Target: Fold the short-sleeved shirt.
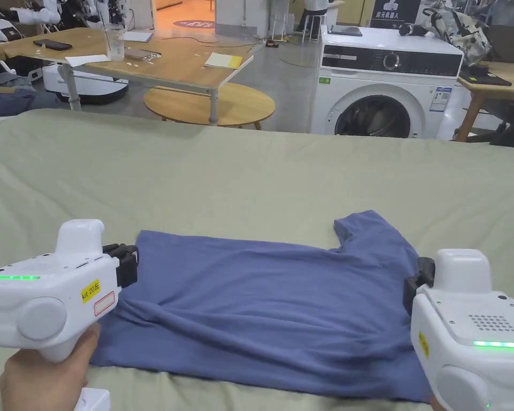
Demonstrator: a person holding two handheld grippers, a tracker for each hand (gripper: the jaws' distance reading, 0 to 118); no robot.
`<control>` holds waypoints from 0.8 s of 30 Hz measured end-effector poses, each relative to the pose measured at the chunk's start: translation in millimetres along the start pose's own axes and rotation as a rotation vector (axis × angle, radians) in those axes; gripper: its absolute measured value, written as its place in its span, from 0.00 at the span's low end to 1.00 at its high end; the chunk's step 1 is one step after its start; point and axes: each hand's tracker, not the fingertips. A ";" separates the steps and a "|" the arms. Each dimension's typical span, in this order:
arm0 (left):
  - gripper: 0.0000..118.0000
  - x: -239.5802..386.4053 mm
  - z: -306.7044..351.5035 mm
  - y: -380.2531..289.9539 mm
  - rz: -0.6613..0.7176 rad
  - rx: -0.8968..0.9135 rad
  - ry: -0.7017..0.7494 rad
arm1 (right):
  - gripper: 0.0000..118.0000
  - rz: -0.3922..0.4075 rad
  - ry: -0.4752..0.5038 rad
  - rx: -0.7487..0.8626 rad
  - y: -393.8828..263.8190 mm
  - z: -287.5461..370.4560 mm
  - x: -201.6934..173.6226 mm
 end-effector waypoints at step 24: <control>0.38 -81.8 -212.9 107.3 0.074 -0.434 0.023 | 0.00 -0.053 0.085 -0.101 3.3 -112.1 -32.3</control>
